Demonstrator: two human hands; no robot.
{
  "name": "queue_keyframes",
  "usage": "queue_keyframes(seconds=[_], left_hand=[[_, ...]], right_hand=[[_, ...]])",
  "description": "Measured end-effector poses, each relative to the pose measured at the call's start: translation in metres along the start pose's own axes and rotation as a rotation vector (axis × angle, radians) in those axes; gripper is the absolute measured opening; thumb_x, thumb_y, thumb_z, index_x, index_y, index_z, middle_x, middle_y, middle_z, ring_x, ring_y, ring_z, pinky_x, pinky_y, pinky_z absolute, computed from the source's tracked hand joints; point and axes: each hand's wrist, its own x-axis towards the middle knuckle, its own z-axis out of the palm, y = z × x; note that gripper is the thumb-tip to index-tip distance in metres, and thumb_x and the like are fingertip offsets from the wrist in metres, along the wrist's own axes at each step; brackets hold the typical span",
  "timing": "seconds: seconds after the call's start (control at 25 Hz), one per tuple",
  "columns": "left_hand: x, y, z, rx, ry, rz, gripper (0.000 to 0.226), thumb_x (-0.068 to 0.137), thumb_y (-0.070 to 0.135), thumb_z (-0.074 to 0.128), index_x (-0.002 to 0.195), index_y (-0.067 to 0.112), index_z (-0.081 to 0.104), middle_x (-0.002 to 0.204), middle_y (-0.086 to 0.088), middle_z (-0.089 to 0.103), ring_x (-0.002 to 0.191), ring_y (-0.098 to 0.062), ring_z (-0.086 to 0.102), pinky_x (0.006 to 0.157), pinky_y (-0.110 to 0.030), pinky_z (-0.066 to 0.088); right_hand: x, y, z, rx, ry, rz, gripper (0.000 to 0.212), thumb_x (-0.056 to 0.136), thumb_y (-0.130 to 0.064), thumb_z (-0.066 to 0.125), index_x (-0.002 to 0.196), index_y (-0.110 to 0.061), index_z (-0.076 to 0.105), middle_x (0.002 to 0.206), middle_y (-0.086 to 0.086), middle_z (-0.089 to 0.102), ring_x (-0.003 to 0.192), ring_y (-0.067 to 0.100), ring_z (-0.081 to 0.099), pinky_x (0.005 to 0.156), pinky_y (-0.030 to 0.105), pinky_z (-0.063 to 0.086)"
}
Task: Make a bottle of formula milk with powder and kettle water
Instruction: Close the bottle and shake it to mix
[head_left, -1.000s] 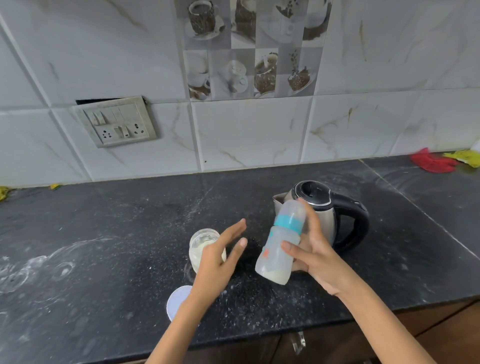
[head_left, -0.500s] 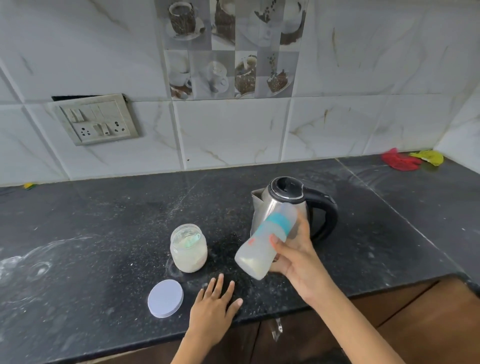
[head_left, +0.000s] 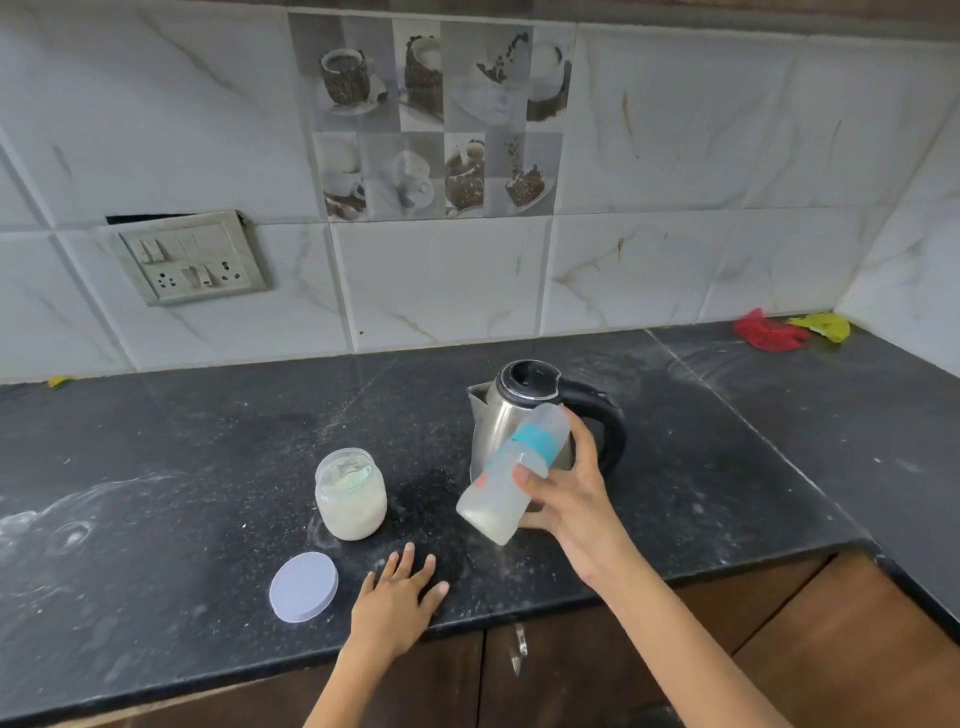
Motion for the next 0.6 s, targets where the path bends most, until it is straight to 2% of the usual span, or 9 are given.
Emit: queue_keyframes(seconds=[0.12, 0.24, 0.36, 0.48, 0.6], left_hand=[[-0.001, 0.001, 0.004, -0.008, 0.02, -0.007, 0.054, 0.098, 0.052, 0.022, 0.148, 0.031, 0.018, 0.159, -0.001, -0.002, 0.146, -0.019, -0.001, 0.117, -0.043, 0.007], [-0.003, 0.006, 0.011, -0.023, 0.067, -0.028, 0.056, 0.099, 0.05, 0.023, 0.149, 0.028, 0.014, 0.159, -0.002, -0.004, 0.146, -0.02, -0.004, 0.117, -0.042, 0.007], [-0.008, 0.015, 0.02, 0.024, 0.131, -0.046, 0.06, 0.099, 0.05, 0.022, 0.15, 0.023, 0.007, 0.159, -0.005, -0.005, 0.146, -0.025, -0.003, 0.118, -0.041, 0.007], [-0.004, 0.015, 0.021, 0.008, 0.143, -0.059, 0.059, 0.098, 0.05, 0.023, 0.15, 0.022, 0.011, 0.159, -0.006, -0.005, 0.146, -0.025, -0.003, 0.118, -0.04, 0.008], [-0.004, 0.014, 0.023, -0.004, 0.143, -0.051, 0.059, 0.098, 0.05, 0.024, 0.149, 0.022, 0.014, 0.159, -0.006, -0.005, 0.146, -0.025, -0.003, 0.118, -0.04, 0.008]], right_hand=[[-0.006, -0.002, -0.005, -0.127, -0.068, 0.004, 0.09, 0.071, -0.004, 0.079, 0.137, -0.046, 0.035, 0.124, 0.013, 0.06, 0.109, 0.029, 0.066, 0.079, 0.055, 0.057], [-0.011, 0.002, -0.007, -0.029, 0.012, -0.027, 0.085, 0.068, -0.008, 0.078, 0.134, -0.046, 0.039, 0.123, 0.014, 0.06, 0.11, 0.032, 0.065, 0.079, 0.057, 0.057], [-0.016, 0.006, -0.006, -0.119, -0.067, 0.017, 0.091, 0.065, -0.01, 0.081, 0.135, -0.046, 0.037, 0.123, 0.013, 0.06, 0.108, 0.028, 0.067, 0.079, 0.055, 0.058], [-0.016, 0.006, -0.01, -0.026, -0.002, -0.025, 0.087, 0.069, -0.009, 0.078, 0.137, -0.043, 0.037, 0.123, 0.011, 0.06, 0.106, 0.029, 0.067, 0.078, 0.055, 0.058], [-0.02, 0.003, -0.012, -0.081, -0.05, -0.011, 0.088, 0.067, -0.008, 0.079, 0.135, -0.045, 0.038, 0.119, 0.006, 0.063, 0.105, 0.025, 0.068, 0.078, 0.051, 0.059]])
